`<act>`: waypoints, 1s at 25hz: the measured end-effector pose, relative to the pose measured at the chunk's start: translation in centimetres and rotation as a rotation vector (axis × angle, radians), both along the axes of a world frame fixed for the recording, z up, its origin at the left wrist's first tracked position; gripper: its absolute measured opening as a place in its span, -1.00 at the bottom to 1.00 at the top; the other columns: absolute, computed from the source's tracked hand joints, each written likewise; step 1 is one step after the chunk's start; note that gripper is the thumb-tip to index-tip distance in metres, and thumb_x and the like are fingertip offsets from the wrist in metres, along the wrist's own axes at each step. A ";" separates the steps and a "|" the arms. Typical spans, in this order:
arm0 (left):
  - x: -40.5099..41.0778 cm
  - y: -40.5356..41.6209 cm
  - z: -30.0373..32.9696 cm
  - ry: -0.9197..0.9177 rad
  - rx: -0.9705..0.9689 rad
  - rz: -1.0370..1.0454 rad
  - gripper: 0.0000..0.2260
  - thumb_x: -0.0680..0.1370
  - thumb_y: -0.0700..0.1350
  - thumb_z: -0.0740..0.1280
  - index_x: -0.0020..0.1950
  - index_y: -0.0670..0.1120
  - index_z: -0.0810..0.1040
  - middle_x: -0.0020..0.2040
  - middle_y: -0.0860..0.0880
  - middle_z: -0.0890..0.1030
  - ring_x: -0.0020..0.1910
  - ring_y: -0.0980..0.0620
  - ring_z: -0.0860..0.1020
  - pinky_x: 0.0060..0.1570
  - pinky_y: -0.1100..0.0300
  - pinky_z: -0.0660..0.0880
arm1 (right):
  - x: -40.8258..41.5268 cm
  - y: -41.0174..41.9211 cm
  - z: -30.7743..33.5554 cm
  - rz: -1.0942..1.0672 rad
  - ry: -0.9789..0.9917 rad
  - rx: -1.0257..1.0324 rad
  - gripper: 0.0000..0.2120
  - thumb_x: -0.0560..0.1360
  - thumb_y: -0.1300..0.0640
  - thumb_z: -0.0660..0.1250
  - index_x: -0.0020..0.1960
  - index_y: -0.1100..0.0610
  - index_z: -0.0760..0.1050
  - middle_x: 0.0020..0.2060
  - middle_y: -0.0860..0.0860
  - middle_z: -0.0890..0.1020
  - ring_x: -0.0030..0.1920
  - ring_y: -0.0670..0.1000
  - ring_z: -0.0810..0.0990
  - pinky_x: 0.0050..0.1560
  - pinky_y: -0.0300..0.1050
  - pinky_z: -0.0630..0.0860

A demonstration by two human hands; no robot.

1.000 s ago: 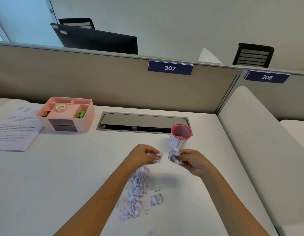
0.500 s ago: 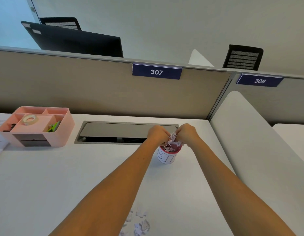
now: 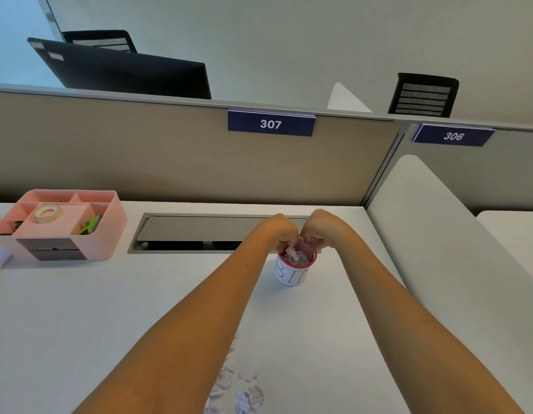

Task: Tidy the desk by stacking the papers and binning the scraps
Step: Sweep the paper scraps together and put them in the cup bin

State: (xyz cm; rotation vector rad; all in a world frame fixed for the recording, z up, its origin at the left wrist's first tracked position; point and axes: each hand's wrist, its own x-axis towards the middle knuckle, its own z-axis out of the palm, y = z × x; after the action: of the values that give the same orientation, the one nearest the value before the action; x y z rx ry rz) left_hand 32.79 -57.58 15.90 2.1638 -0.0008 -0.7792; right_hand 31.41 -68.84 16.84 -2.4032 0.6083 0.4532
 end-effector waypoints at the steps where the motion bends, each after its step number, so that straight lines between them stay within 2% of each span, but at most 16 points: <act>1: 0.1 0.1 0.0 -0.009 -0.017 0.028 -0.75 0.47 -0.39 0.29 0.15 -0.32 0.53 0.13 -0.27 0.61 0.07 -0.14 0.62 0.10 0.08 0.57 | 0.0 0.0 0.1 -0.006 -0.004 0.008 -0.82 0.43 0.42 0.26 0.01 0.40 0.54 -0.06 0.32 0.66 -0.08 0.23 0.69 0.05 0.05 0.62; 3: 0.1 0.5 -0.1 -0.023 -0.065 0.094 -0.76 0.48 -0.38 0.26 0.12 -0.33 0.54 0.08 -0.29 0.62 0.02 -0.15 0.64 0.09 0.04 0.58 | -0.3 0.1 0.2 -0.026 -0.024 0.017 -0.84 0.44 0.40 0.27 -0.02 0.39 0.56 -0.08 0.31 0.67 -0.09 0.22 0.69 -0.04 0.00 0.64; 5: -0.2 1.2 -0.3 -0.042 -0.121 0.168 -0.81 0.51 -0.33 0.25 0.09 -0.32 0.56 0.04 -0.28 0.65 -0.04 -0.14 0.66 0.05 0.05 0.60 | -0.9 0.4 0.2 -0.049 -0.079 -0.006 -0.87 0.42 0.38 0.26 -0.11 0.36 0.57 -0.12 0.29 0.68 -0.14 0.20 0.69 -0.23 -0.09 0.61; 7: -1.1 2.4 -0.6 -0.078 -0.221 0.228 -0.81 0.53 -0.28 0.24 0.08 -0.27 0.57 0.00 -0.24 0.67 -0.05 -0.13 0.67 0.03 0.02 0.61 | -1.8 0.8 -0.5 -0.079 -0.245 0.007 -0.84 0.40 0.35 0.27 -0.13 0.37 0.60 -0.15 0.28 0.68 -0.15 0.19 0.66 -0.19 -0.08 0.60; 10: -4.2 6.0 -1.6 -0.199 -0.358 0.232 -0.84 0.54 -0.25 0.26 0.04 -0.12 0.59 -0.10 -0.09 0.67 -0.20 0.05 0.62 -0.18 0.19 0.58 | -5.0 2.3 -1.9 -0.071 -0.508 0.178 -0.88 0.42 0.28 0.32 -0.17 0.21 0.65 -0.24 0.11 0.67 -0.23 0.05 0.62 -0.15 -0.12 0.57; 13: -8.9 11.5 -4.4 -0.336 -0.300 0.209 -0.85 0.54 -0.24 0.27 0.00 -0.10 0.62 -0.11 -0.07 0.68 -0.22 0.06 0.61 -0.26 0.36 0.50 | -9.6 4.4 -4.4 0.048 -0.521 0.388 -0.91 0.43 0.29 0.39 -0.23 0.17 0.62 -0.46 -0.02 0.60 -0.47 -0.10 0.53 -0.31 -0.22 0.53; 15: -12.2 15.7 -7.3 -0.415 -0.144 0.230 -0.84 0.54 -0.26 0.29 0.01 -0.09 0.62 -0.02 -0.08 0.68 -0.11 0.03 0.61 -0.11 0.32 0.50 | -12.7 5.4 -6.8 0.097 -0.440 0.429 -0.90 0.42 0.29 0.43 -0.24 0.13 0.60 -0.50 -0.07 0.59 -0.48 -0.10 0.53 -0.34 -0.27 0.54; 18: -17.2 21.9 -11.3 -0.523 0.112 0.326 -0.78 0.55 -0.29 0.28 0.17 -0.14 0.59 0.18 -0.13 0.61 0.13 -0.12 0.57 0.17 0.05 0.49 | -16.8 6.2 -10.4 0.112 -0.256 0.362 -0.93 0.41 0.18 0.48 -0.16 0.10 0.59 -0.36 -0.01 0.62 -0.43 -0.04 0.55 -0.31 -0.24 0.55; 21: -21.4 26.2 -13.5 -0.593 0.225 0.349 -0.74 0.59 -0.22 0.26 0.27 -0.20 0.53 0.27 -0.18 0.55 0.24 -0.20 0.50 0.26 -0.05 0.40 | -20.1 6.8 -12.4 0.135 -0.115 0.265 -0.68 0.38 -0.04 0.50 -0.01 0.13 0.54 -0.26 0.00 0.56 -0.38 -0.04 0.52 -0.32 -0.26 0.47; 23: -24.1 27.7 -14.2 -0.590 0.243 0.249 -0.62 0.63 -0.04 0.16 0.38 -0.18 0.43 0.40 -0.13 0.44 0.39 -0.12 0.39 0.38 0.03 0.27 | -21.9 7.8 -12.8 0.194 -0.097 0.188 -0.53 0.34 -0.18 0.48 0.07 0.09 0.48 -0.21 0.00 0.50 -0.27 -0.01 0.49 -0.25 -0.19 0.44; 25: -26.3 28.0 -15.1 -0.584 0.332 0.063 -0.37 0.58 0.23 -0.09 0.50 -0.12 0.25 0.53 -0.02 0.20 0.52 0.01 0.16 0.46 0.10 0.05 | -23.5 9.1 -12.8 0.280 -0.096 0.143 -0.40 0.28 -0.28 0.48 0.13 0.06 0.42 -0.11 -0.03 0.45 -0.18 -0.05 0.46 -0.22 -0.24 0.41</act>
State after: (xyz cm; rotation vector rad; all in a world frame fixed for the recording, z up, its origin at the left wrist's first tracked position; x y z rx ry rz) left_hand 6.47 -29.56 0.82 2.6221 -0.1094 -0.0907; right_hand 7.93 -59.76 4.05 -2.3645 0.1904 0.4775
